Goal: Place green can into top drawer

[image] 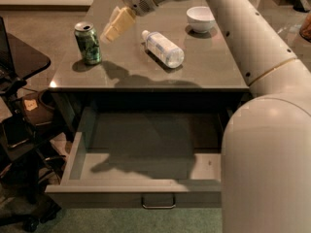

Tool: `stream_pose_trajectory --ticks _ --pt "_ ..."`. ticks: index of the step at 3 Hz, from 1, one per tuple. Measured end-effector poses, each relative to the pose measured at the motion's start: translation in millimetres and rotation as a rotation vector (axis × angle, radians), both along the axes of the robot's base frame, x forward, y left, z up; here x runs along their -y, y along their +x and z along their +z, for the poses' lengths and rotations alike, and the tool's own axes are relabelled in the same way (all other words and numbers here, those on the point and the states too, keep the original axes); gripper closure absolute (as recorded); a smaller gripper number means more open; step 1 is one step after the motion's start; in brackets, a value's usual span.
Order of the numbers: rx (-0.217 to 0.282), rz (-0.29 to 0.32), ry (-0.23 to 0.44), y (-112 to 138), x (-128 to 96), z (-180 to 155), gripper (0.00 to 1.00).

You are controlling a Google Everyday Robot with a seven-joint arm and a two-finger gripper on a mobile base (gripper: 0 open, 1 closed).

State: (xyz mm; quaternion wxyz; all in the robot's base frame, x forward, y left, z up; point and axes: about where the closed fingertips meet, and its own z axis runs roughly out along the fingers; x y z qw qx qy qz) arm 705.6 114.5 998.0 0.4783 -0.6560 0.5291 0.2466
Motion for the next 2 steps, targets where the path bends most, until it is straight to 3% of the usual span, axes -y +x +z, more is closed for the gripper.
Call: stream_pose_trajectory --ticks 2 --pt "-0.104 0.094 0.200 -5 -72 -52 0.00"
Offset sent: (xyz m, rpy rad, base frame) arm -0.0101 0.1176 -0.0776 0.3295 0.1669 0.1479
